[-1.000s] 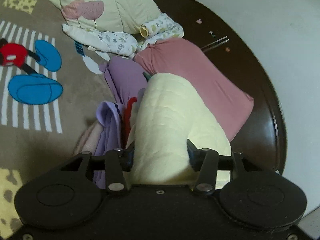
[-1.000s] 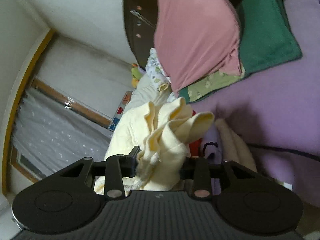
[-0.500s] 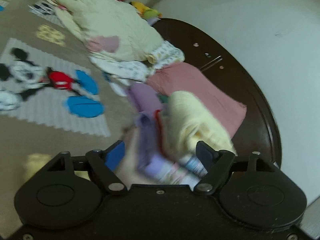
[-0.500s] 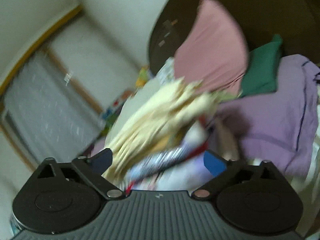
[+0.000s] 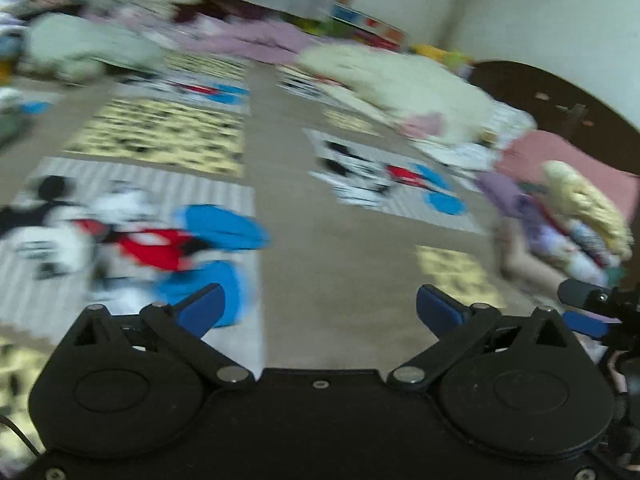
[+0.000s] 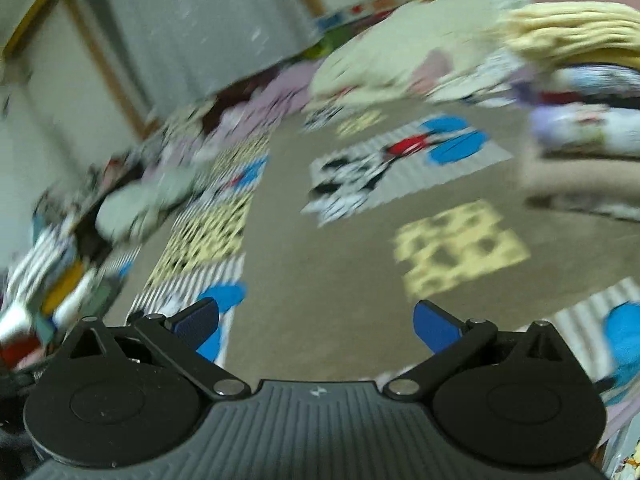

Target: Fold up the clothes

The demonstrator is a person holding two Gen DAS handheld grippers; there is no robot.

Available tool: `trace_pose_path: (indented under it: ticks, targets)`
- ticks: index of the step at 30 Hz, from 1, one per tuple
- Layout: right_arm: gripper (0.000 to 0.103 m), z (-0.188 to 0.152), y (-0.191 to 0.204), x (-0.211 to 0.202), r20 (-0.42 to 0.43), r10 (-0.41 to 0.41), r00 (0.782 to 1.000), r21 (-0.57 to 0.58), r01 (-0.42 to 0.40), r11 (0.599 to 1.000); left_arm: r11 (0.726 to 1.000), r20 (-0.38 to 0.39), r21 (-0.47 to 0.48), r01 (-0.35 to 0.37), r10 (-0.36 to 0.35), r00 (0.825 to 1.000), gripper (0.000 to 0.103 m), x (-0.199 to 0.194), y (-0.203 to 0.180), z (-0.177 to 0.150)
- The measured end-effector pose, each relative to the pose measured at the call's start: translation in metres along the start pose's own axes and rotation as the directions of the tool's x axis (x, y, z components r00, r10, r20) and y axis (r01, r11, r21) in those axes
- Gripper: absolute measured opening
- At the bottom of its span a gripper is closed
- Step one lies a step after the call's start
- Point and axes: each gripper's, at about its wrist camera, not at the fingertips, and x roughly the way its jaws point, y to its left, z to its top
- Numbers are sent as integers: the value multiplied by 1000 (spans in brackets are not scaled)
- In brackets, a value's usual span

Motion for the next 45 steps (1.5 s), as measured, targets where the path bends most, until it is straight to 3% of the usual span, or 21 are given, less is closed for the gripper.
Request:
trace_pose_path:
  ticks: [3, 7, 14, 16, 21, 25, 30, 34, 45]
  targets:
    - [103, -16, 46, 5, -49, -23, 999, -71, 19, 997, 995, 21, 12, -97, 97, 995, 103, -29, 17, -10]
    - [103, -35, 91, 3, -82, -55, 995, -162, 41, 986, 971, 39, 3, -239, 238, 970, 103, -62, 32, -24]
    - [103, -63, 136, -5, -84, -71, 994, -244, 49, 969, 942, 93, 28, -334, 330, 939, 103, -106, 42, -46]
    - [103, -70, 144, -6, -91, -70, 993, -256, 45, 966, 944, 96, 23, -330, 327, 940, 103, -116, 44, -48]
    - [103, -86, 161, -13, -100, -54, 994, -284, 23, 959, 967, 58, 14, -253, 252, 966, 103, -129, 48, -55]
    - [103, -96, 168, -25, -83, -55, 995, -305, 27, 952, 944, 59, 68, -323, 319, 946, 103, -131, 40, -63]
    - [103, -103, 170, -35, -79, -69, 995, -313, 41, 949, 961, 38, 63, -270, 268, 963, 103, -133, 38, -70]
    - [103, -107, 169, -44, -83, -74, 994, -310, 44, 950, 950, 60, 90, -298, 294, 954, 103, -135, 27, -76]
    - [103, -118, 172, -61, -64, -95, 993, -331, 68, 941, 947, 82, 107, -303, 295, 952, 103, -143, 18, -82]
